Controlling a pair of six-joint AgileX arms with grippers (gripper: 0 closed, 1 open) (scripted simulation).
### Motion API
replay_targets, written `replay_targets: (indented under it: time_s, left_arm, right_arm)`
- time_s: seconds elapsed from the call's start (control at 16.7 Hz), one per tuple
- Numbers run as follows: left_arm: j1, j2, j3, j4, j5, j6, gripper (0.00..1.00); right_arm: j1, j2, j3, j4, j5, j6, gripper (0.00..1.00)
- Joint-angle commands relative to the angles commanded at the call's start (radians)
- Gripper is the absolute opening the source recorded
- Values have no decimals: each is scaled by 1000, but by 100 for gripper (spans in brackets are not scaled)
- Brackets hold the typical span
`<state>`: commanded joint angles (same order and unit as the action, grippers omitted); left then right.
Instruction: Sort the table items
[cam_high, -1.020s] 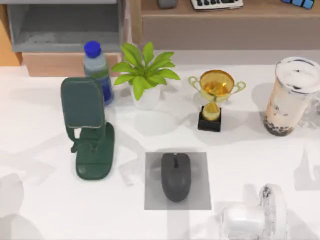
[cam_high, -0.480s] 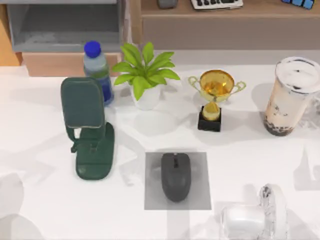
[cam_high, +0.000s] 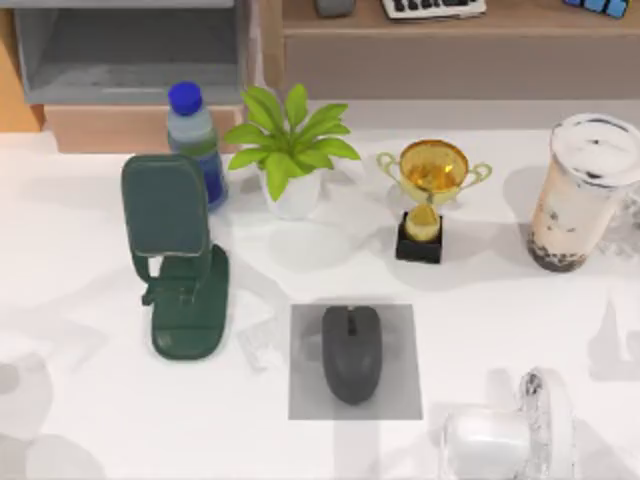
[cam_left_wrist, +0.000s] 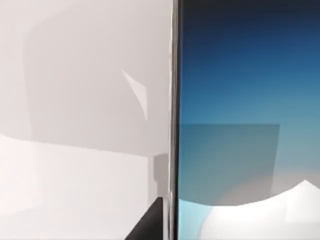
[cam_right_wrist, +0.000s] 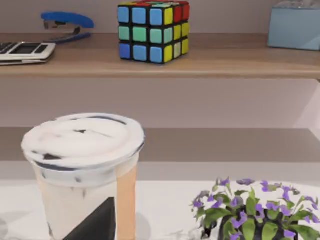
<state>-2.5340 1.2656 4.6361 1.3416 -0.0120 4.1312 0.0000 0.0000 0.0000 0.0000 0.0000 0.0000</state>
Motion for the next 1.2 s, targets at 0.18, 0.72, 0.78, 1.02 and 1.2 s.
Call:
replay_targets:
  time_s: [0.18, 0.72, 0.78, 1.02, 1.2]
  left_arm:
    - [2, 8, -10, 10, 0, -2, 0]
    - [-237, 178, 38, -144, 180, -261, 0]
    - [-302, 217, 53, -179, 218, -329, 0]
    - [-605, 391, 125, -329, 383, -650, 0]
    - [-854, 508, 191, -442, 501, -908, 0]
  right_arm:
    - [0, 0, 0, 0, 0, 0, 100]
    - [0, 0, 0, 0, 0, 0, 100]
    - [0, 0, 0, 0, 0, 0, 100]
    - [0, 0, 0, 0, 0, 0, 100]
    - [0, 0, 0, 0, 0, 0, 100]
